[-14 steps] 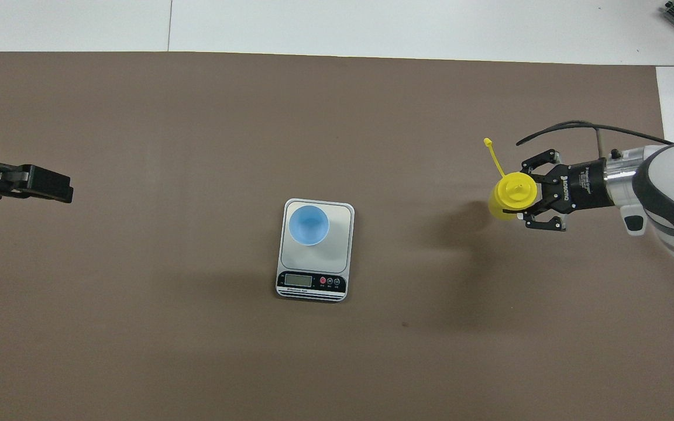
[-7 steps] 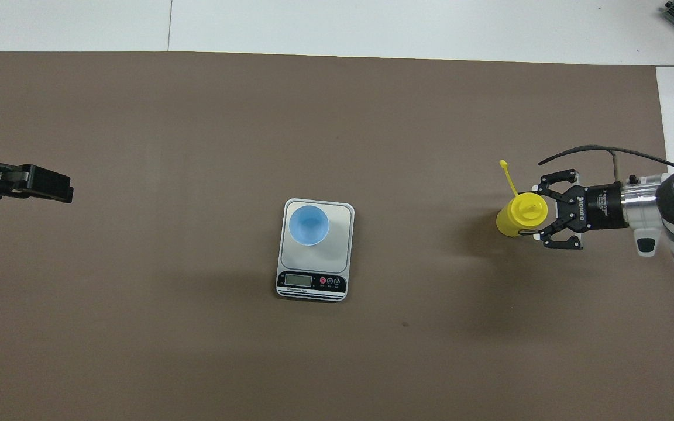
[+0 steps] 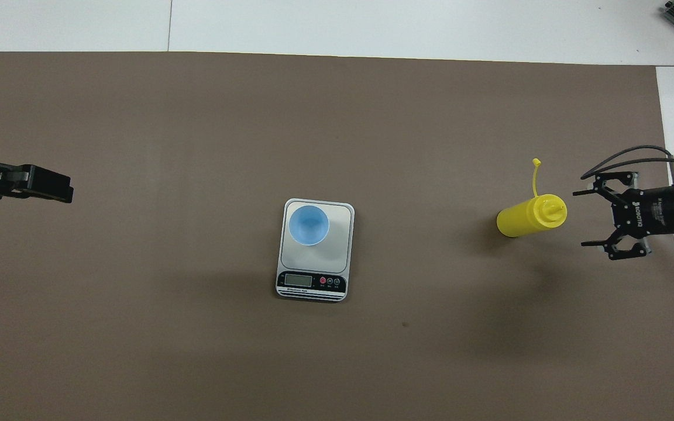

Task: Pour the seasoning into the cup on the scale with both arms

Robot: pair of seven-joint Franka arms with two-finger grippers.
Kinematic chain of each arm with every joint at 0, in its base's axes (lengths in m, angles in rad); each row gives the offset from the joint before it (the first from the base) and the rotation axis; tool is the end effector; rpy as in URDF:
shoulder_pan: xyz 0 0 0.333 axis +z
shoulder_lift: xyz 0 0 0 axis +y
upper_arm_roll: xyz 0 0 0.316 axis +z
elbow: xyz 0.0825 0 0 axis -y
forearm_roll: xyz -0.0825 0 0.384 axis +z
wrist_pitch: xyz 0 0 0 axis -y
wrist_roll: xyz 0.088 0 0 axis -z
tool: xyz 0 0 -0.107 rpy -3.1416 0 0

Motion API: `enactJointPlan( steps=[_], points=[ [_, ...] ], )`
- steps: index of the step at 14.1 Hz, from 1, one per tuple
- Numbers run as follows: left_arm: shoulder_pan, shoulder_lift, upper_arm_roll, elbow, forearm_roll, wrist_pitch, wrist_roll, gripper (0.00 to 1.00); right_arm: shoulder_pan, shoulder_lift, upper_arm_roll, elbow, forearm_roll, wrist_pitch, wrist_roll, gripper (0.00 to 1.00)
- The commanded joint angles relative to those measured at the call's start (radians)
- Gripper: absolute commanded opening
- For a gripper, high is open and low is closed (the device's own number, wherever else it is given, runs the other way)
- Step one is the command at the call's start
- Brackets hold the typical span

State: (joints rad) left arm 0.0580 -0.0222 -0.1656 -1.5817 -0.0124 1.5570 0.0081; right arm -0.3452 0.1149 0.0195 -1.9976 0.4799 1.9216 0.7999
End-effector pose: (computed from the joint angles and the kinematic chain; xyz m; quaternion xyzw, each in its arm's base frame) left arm 0.5429 -0.0611 0.6302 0.9983 -0.0579 -0.0016 0.0043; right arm 0.5408 -0.1486 0.3953 -0.7629 0.6025 0.1407 0.1877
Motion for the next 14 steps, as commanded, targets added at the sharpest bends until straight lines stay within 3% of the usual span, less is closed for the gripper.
enactJointPlan(
  steps=[1,3,7,12,14],
  points=[
    [0.006,-0.004,-0.005,-0.006,0.005,0.006,-0.003,1.0,0.001,-0.056,0.013,0.008,-0.182,0.0,-0.184,1.0],
    [0.006,-0.004,-0.006,-0.006,0.005,0.006,-0.003,1.0,0.027,-0.087,0.022,0.013,-0.28,-0.007,-0.296,1.0],
    [0.006,-0.004,-0.006,-0.006,0.005,0.005,-0.003,1.0,0.132,-0.178,0.023,0.014,-0.336,-0.053,-0.513,1.0],
    [0.006,-0.004,-0.006,-0.006,0.005,0.006,-0.003,1.0,0.322,-0.184,0.025,0.112,-0.495,-0.125,-0.538,1.0],
    [0.006,-0.004,-0.006,-0.006,0.005,0.006,-0.003,1.0,0.365,-0.178,0.025,0.158,-0.504,-0.133,-0.535,1.0]
  ],
)
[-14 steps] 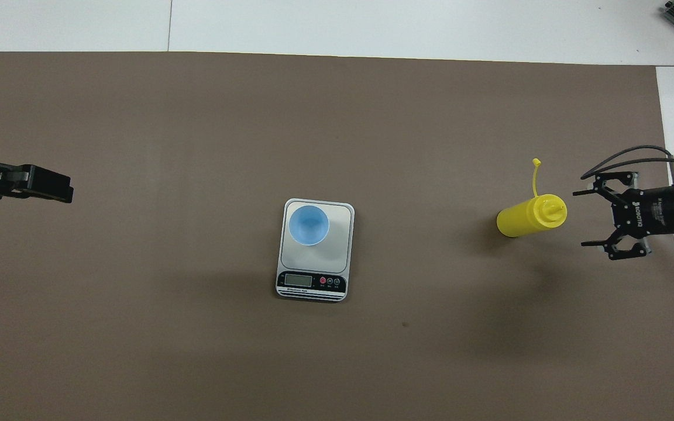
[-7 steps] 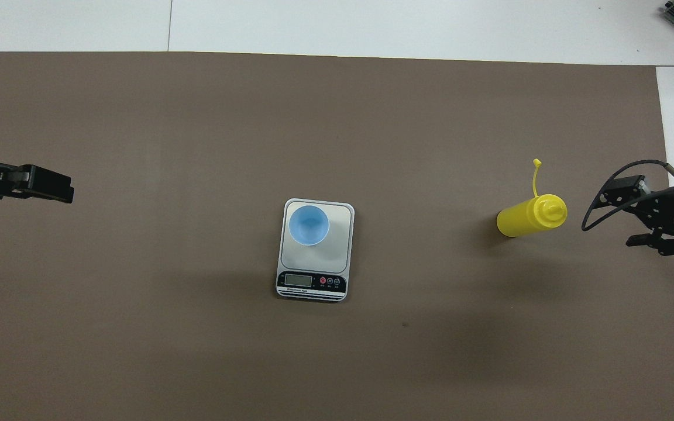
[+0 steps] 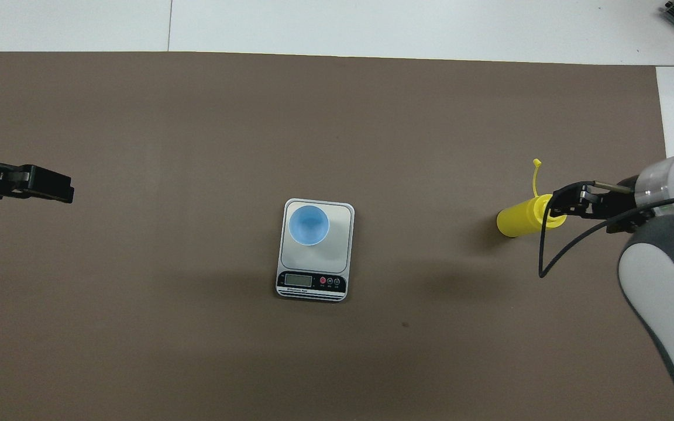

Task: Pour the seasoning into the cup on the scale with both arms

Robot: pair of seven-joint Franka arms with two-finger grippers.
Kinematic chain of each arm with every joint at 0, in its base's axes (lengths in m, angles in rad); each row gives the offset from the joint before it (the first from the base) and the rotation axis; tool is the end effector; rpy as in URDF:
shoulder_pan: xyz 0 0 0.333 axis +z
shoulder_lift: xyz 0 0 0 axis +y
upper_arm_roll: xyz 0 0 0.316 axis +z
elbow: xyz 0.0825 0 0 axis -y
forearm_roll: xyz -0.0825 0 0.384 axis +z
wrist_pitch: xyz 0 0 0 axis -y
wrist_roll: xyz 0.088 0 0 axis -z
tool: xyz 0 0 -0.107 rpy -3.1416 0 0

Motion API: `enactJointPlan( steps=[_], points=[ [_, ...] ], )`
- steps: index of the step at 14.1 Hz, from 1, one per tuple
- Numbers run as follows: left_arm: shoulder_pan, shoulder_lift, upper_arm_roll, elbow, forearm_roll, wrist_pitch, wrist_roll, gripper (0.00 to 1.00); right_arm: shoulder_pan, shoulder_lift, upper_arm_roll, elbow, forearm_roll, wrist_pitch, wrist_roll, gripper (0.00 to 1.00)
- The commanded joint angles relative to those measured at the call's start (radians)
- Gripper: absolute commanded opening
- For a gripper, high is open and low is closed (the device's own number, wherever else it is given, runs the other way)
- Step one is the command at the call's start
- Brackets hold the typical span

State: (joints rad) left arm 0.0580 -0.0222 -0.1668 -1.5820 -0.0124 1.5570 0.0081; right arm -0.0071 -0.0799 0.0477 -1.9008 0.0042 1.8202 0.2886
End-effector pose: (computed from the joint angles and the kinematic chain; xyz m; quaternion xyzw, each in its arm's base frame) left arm 0.5428 -0.0617 0.6301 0.9983 -0.0585 -0.0018 0.0043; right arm 0.5369 0.0228 0.5324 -0.9922 0.1243 0.0004 0.0001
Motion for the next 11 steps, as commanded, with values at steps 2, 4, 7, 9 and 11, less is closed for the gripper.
enactJointPlan(
  steps=[2,4,7,9,11],
  points=[
    [0.006,-0.004,-0.005,-0.006,0.005,0.006,-0.003,1.0,0.029,0.034,0.004,0.124,-0.027,-0.057,-0.025,1.0],
    [0.006,-0.004,-0.005,-0.006,0.005,0.006,-0.003,1.0,0.029,0.067,0.006,0.222,-0.026,-0.12,-0.025,1.0],
    [0.006,-0.004,-0.005,-0.006,0.005,0.006,-0.003,1.0,0.03,0.091,0.006,0.302,-0.03,-0.18,-0.025,1.0],
    [0.006,-0.004,-0.005,-0.006,0.005,0.005,-0.003,1.0,0.029,0.088,0.006,0.304,-0.036,-0.186,-0.025,1.0],
    [0.006,-0.004,-0.005,-0.006,0.005,0.005,-0.003,1.0,0.026,0.08,0.006,0.304,-0.035,-0.223,-0.025,1.0]
  ],
)
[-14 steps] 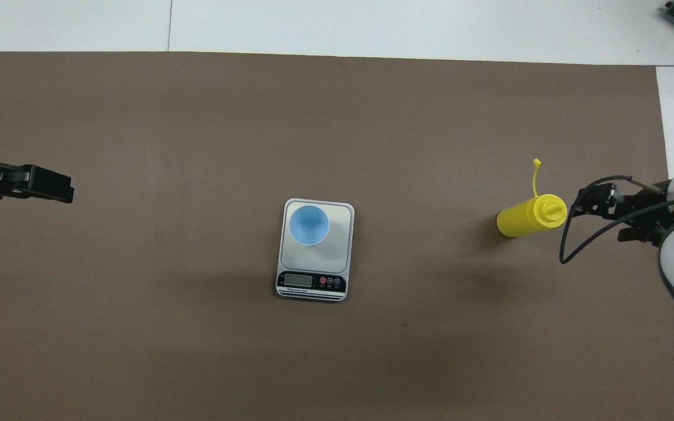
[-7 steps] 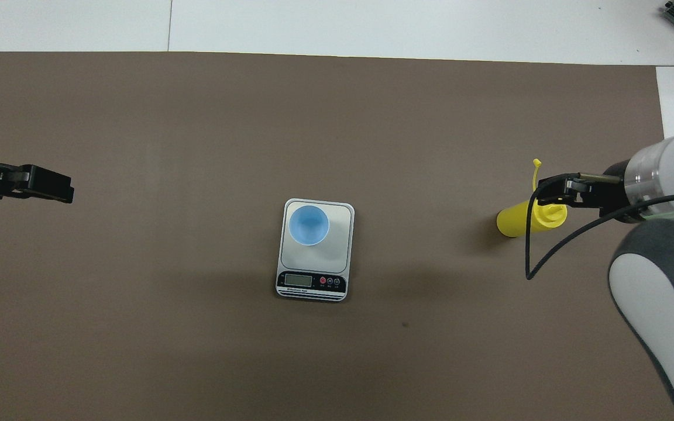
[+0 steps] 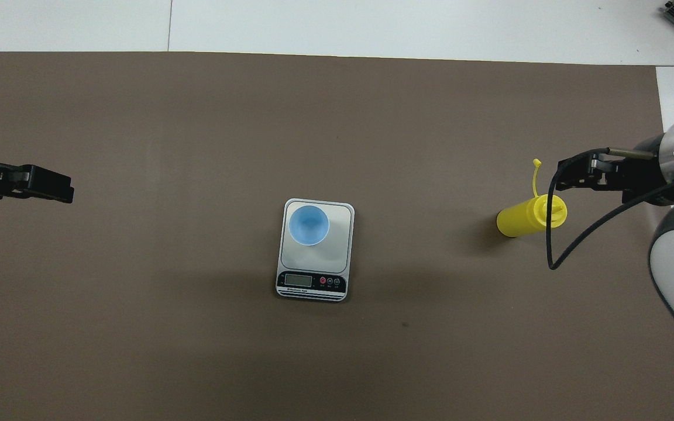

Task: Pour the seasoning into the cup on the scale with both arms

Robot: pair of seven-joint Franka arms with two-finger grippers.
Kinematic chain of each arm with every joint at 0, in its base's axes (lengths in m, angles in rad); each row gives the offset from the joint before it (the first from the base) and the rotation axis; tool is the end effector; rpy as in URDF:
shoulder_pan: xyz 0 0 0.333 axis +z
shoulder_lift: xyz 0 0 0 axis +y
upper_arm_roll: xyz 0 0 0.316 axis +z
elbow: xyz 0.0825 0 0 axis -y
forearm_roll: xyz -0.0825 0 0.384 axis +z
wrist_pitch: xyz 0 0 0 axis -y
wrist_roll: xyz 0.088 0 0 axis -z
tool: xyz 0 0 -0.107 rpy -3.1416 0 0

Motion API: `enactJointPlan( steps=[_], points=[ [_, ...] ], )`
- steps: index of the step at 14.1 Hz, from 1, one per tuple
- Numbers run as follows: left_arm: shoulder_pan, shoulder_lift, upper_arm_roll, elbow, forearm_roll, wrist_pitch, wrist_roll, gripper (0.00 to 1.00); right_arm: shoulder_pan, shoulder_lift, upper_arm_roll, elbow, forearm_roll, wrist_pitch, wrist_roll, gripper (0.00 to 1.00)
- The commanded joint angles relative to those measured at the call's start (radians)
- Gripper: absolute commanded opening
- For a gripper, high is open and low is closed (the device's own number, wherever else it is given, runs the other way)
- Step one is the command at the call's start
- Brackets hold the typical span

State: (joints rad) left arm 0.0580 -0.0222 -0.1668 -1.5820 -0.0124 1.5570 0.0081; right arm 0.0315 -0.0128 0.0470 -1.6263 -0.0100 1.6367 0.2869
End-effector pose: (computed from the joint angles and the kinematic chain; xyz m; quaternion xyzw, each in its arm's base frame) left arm 0.5428 -0.0617 0.6301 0.9983 -0.0585 -0.0018 0.0043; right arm 0.5544 0.0428 0.6111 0.9945 -0.1037 0.0124 0.0031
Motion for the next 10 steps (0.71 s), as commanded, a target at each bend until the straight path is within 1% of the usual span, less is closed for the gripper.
enactJointPlan(
  steps=[1,7,10],
  points=[
    [0.006,-0.004,-0.005,-0.006,0.005,0.005,-0.003,1.0,-0.013,0.008,0.007,0.025,-0.021,-0.051,-0.02,1.0],
    [0.006,-0.004,-0.005,-0.006,0.005,0.005,-0.003,1.0,-0.027,0.004,-0.001,0.013,-0.004,-0.049,-0.025,1.0],
    [0.005,-0.005,-0.003,-0.006,0.005,0.005,-0.003,1.0,-0.024,-0.013,-0.001,-0.015,-0.005,-0.054,-0.026,1.0]
  ],
)
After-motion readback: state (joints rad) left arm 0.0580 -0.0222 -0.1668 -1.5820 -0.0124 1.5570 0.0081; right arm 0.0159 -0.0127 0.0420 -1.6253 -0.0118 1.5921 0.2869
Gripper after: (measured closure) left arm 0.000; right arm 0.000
